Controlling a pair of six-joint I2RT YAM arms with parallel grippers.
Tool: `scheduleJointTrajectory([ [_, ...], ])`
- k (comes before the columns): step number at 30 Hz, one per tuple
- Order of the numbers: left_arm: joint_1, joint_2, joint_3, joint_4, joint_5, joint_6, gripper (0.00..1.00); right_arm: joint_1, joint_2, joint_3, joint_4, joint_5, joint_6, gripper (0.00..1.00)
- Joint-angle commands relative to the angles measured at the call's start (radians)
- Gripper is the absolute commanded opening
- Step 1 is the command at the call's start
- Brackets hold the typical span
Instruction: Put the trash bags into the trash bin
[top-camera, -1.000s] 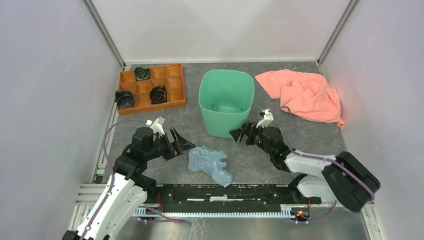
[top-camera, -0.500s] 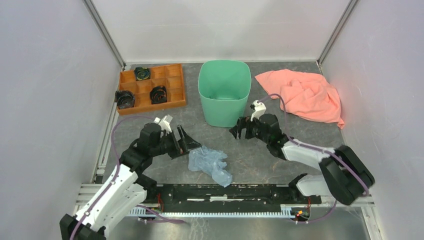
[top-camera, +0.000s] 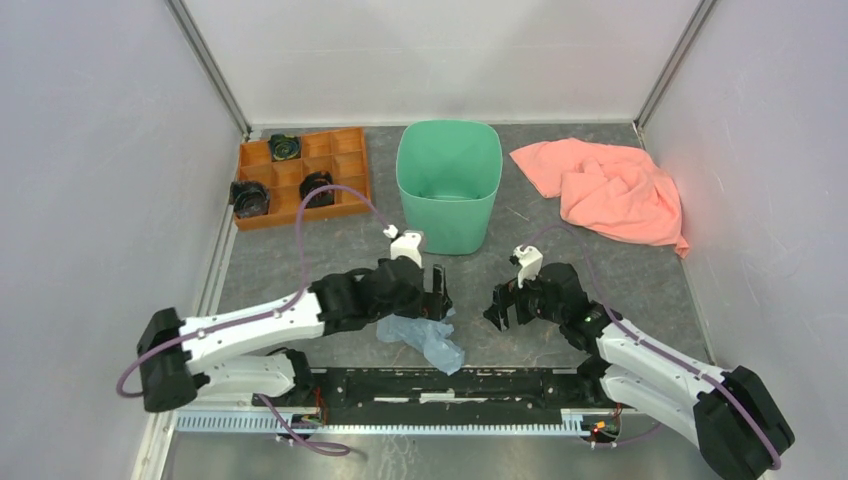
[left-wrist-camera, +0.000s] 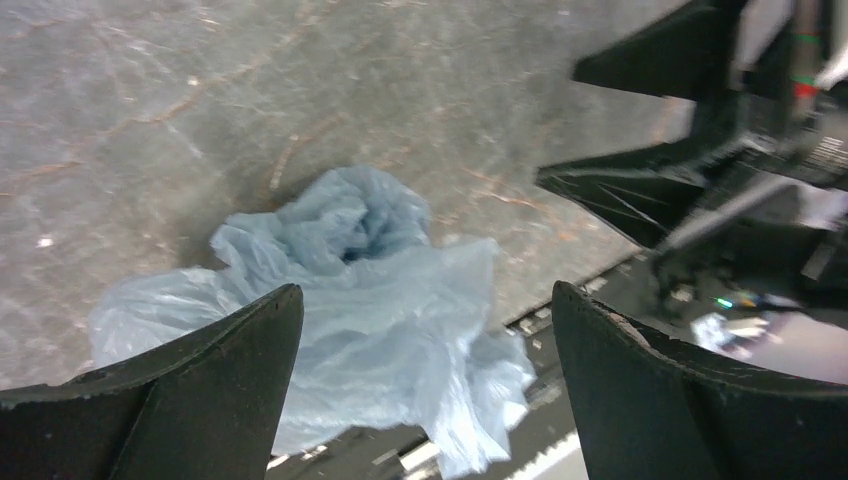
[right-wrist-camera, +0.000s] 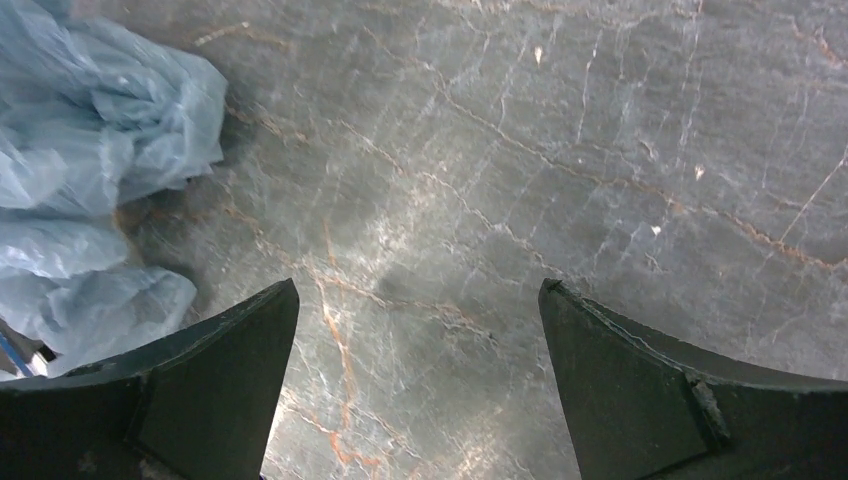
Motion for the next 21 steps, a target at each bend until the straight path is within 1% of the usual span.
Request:
scheduleJointTrajectory([
  [1,-0.064,0.131,0.091,-0.071,-0.273,0.037,1.00,0.003,-0.009,0.007,-0.050,0.006,-0.045,0.98],
  [3,-0.090,0.201,0.126,-0.115,-0.301,0.036,1.00,0.003,-0.002,0.003,-0.042,-0.016,-0.045,0.98],
  [4,-0.095,0.225,0.136,-0.135,-0.310,0.029,0.97,0.003,0.005,0.002,-0.043,-0.026,-0.044,0.98],
  [6,-0.095,0.237,0.137,-0.168,-0.333,0.008,0.89,0.004,0.010,0.003,-0.042,-0.045,-0.042,0.98],
  [10,-0.095,0.135,0.088,-0.167,-0.363,-0.030,0.57,0.005,0.001,-0.001,-0.034,-0.096,-0.029,0.98],
  [12,-0.093,0.069,0.060,-0.139,-0.359,-0.039,0.36,0.007,0.001,0.005,-0.033,-0.134,-0.017,0.98],
  [13,-0.093,0.041,0.049,-0.127,-0.359,-0.044,0.27,0.011,0.003,0.008,-0.004,-0.151,-0.006,0.98],
  [14,-0.094,0.019,0.044,-0.124,-0.361,-0.049,0.22,0.018,0.004,0.013,0.005,-0.167,0.006,0.98],
  [15,-0.092,0.000,0.041,-0.123,-0.370,-0.059,0.13,0.029,0.008,0.017,0.017,-0.187,0.024,0.98],
  [17,-0.092,-0.040,0.037,-0.124,-0.408,-0.089,0.04,0.049,0.007,0.028,0.041,-0.220,0.071,0.98],
  [18,-0.093,-0.065,0.034,-0.122,-0.429,-0.107,0.02,0.060,0.004,0.031,0.057,-0.238,0.100,0.98],
  [21,-0.092,-0.162,0.006,-0.041,-0.460,-0.100,0.02,0.082,-0.023,0.028,0.119,-0.265,0.208,0.98],
])
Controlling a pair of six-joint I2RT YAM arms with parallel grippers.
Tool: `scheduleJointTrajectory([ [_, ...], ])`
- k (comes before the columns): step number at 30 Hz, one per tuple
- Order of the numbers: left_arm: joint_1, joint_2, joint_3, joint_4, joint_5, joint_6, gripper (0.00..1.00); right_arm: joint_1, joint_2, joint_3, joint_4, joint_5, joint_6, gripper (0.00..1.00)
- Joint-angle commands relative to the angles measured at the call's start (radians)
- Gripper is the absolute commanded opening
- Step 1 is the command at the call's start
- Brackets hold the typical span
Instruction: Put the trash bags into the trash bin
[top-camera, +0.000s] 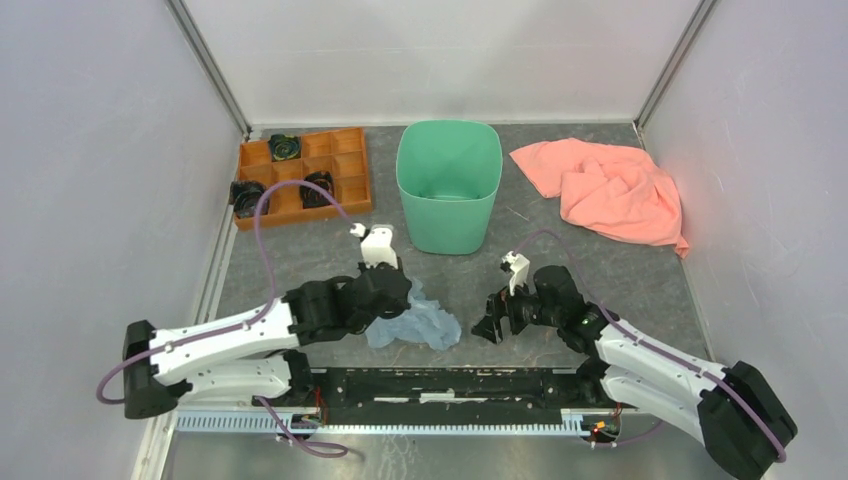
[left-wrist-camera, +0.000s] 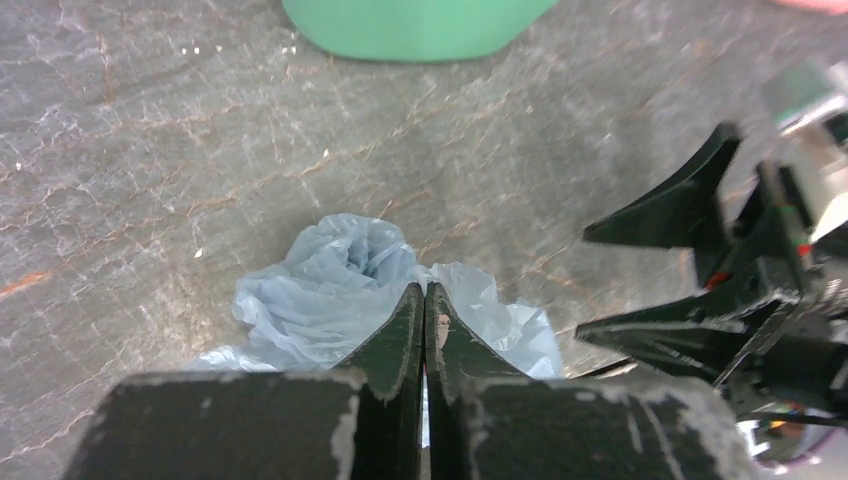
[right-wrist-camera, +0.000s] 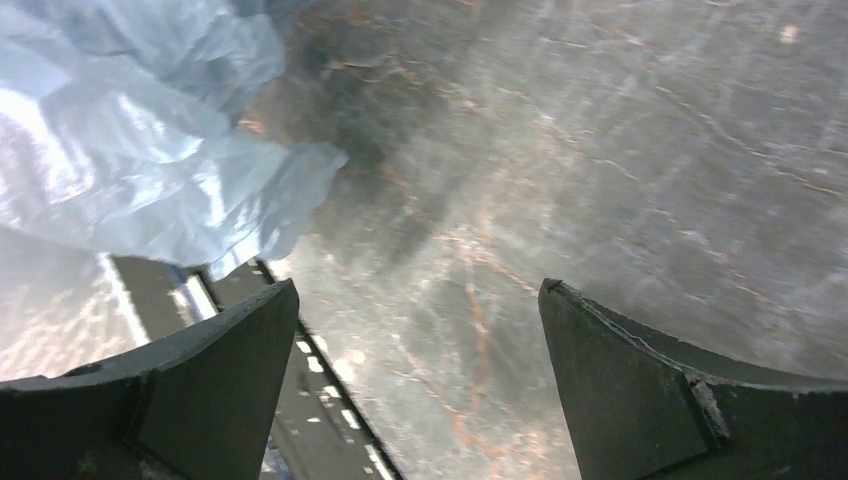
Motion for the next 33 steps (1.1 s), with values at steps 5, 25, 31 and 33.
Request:
scheduleJointTrajectory([
  [5,-0.002,-0.314,-0.180,0.366,-0.122,-0.008,0.02,0.027,-0.101,-0.017,0.248,-0.060,0.430,0.98],
  [25,0.000,-0.492,-0.335,0.618,-0.144,-0.072,0.02,0.455,0.164,0.017,0.660,0.253,0.925,0.98],
  [31,0.000,-0.502,-0.347,0.604,-0.121,-0.088,0.02,0.458,0.245,0.026,0.823,0.271,0.738,0.84],
  [33,-0.001,-0.528,-0.363,0.570,-0.117,-0.113,0.02,0.430,0.233,0.065,0.714,0.278,0.588,0.65],
])
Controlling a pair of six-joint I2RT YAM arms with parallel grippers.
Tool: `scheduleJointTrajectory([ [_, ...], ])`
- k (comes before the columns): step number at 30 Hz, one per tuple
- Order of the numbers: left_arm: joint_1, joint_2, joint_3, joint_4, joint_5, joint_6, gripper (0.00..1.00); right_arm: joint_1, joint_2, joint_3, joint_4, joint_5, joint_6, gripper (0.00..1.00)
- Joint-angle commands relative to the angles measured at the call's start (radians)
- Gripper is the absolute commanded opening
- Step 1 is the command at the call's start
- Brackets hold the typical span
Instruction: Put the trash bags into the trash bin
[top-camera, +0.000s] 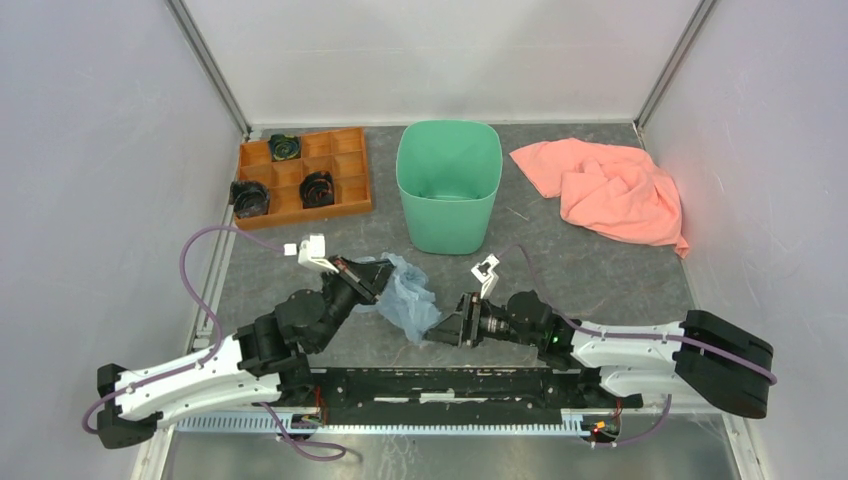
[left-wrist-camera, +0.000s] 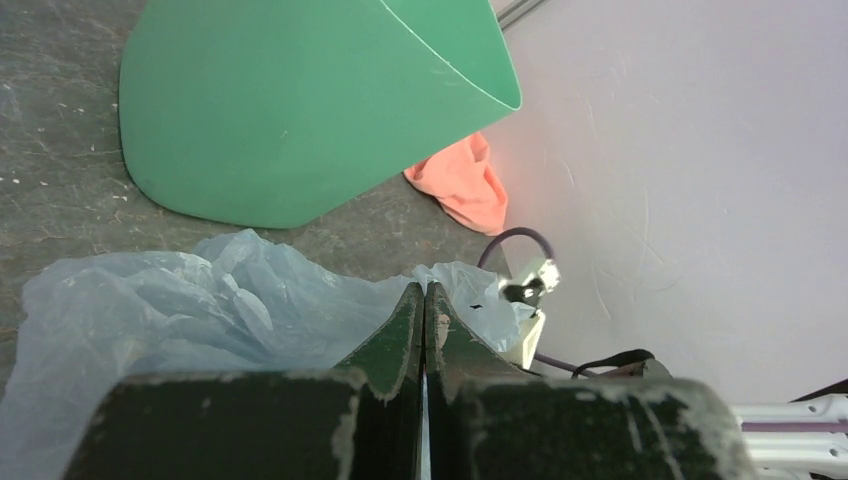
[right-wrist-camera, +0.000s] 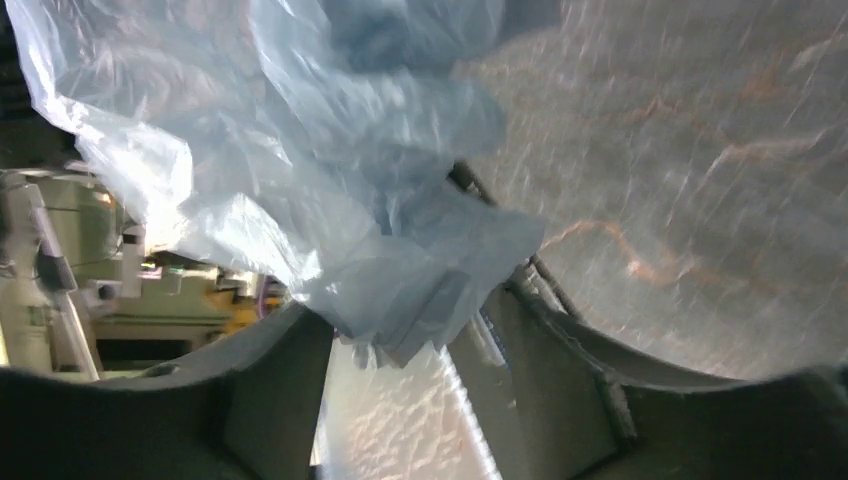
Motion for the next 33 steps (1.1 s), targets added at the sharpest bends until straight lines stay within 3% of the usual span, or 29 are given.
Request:
scheduleJointTrajectory([
  [1,-0.001,-0.041,-0.029,-0.021,-0.013,-0.082,0.02,-0.045,-0.019,0.099,-0.031,0.059,-0.337,0.47],
  [5,-0.001,-0.106,-0.057,-0.201,-0.005,-0.181,0.11,-0.057,-0.055,0.198,-0.322,0.200,-0.723,0.03],
  [6,-0.001,-0.121,-0.063,-0.251,0.003,-0.207,0.15,-0.057,-0.054,0.229,-0.400,0.248,-0.801,0.00],
  [9,-0.001,-0.156,-0.064,-0.402,0.050,-0.278,0.34,-0.056,-0.034,0.321,-0.608,0.364,-1.060,0.01],
  [12,0.000,-0.174,-0.019,-0.570,0.090,-0.341,0.62,-0.049,0.005,0.387,-0.770,0.452,-1.257,0.01],
  [17,0.000,-0.182,0.100,-0.759,0.089,-0.349,0.98,-0.024,0.031,0.392,-0.798,0.485,-1.368,0.01],
  [26,-0.001,0.081,0.343,-0.883,-0.024,-0.191,1.00,0.009,-0.041,0.344,-0.719,0.351,-1.425,0.01],
  [33,0.002,0.264,0.412,-0.753,-0.002,-0.059,1.00,0.011,-0.092,0.371,-0.682,0.214,-1.504,0.01],
])
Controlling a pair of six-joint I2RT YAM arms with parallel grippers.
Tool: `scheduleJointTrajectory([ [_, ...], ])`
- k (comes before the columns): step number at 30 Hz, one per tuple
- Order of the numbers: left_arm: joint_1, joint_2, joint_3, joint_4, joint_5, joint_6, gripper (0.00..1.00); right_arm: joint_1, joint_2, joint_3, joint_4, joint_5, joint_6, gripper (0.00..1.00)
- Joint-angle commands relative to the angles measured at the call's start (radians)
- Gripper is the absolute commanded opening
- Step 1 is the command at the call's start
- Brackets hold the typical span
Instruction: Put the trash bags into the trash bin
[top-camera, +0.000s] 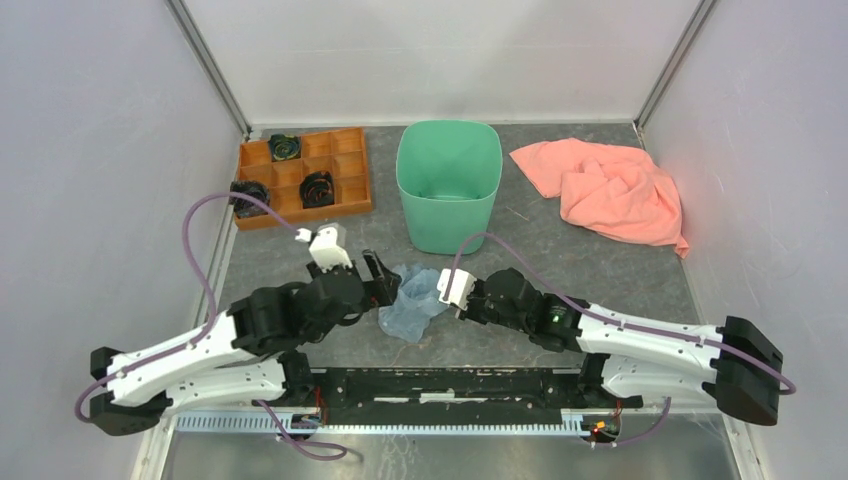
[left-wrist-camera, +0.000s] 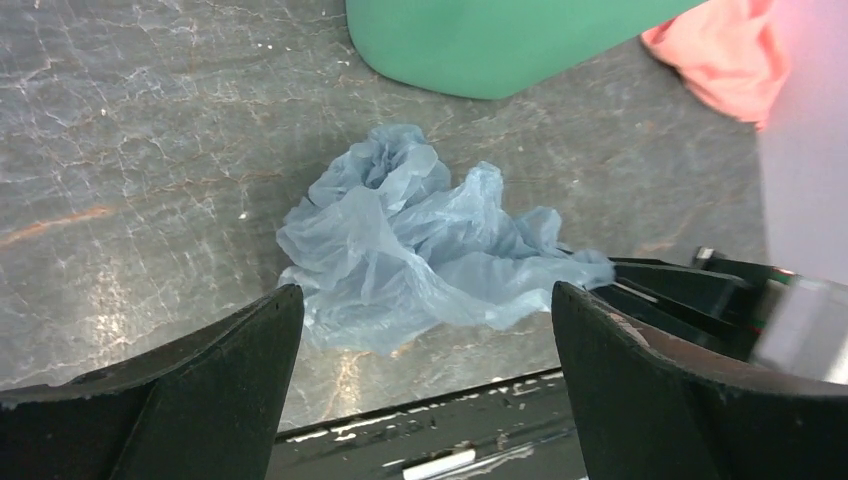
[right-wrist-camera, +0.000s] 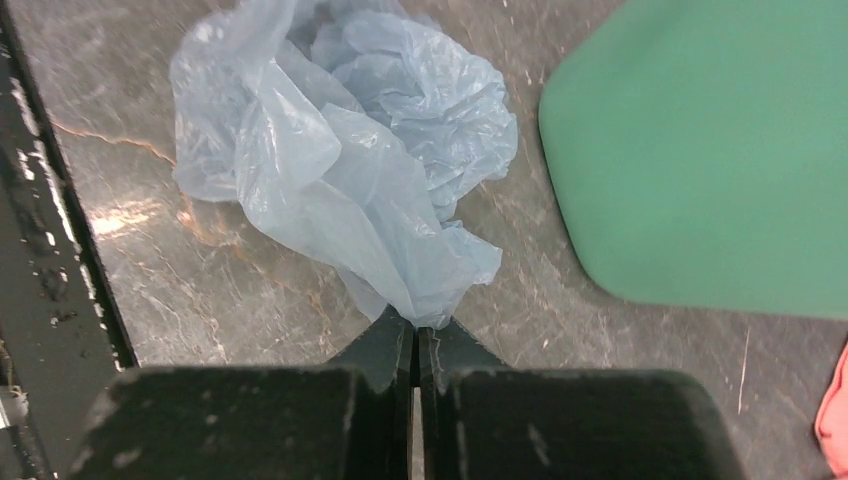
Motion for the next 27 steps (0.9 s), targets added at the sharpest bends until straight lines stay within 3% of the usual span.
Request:
scheduleJointTrajectory([
  [1,0.007,0.081,0.041,0.075,-0.017,0.123,1.00,0.005,-0.030,0.038,0.063,-0.103,-0.076,0.00],
  [4,0.040,0.129,0.041,0.137,0.037,0.174,1.00,0.005,-0.029,0.061,0.064,-0.141,-0.087,0.02],
  [8,0.157,0.194,0.021,0.226,0.264,0.228,0.99,0.006,-0.051,0.034,0.076,-0.216,-0.085,0.04],
  [12,0.249,0.259,0.002,0.274,0.411,0.273,0.91,0.005,-0.107,-0.050,0.159,-0.281,-0.059,0.03],
  [20,0.256,0.393,-0.027,0.329,0.538,0.315,0.63,0.005,-0.100,-0.044,0.135,-0.289,-0.050,0.01],
  [23,0.254,0.369,-0.075,0.365,0.563,0.287,0.64,0.006,-0.099,-0.051,0.140,-0.278,-0.050,0.00],
  [27,0.254,0.301,-0.128,0.346,0.552,0.258,0.74,0.006,-0.094,-0.055,0.142,-0.252,-0.051,0.01],
])
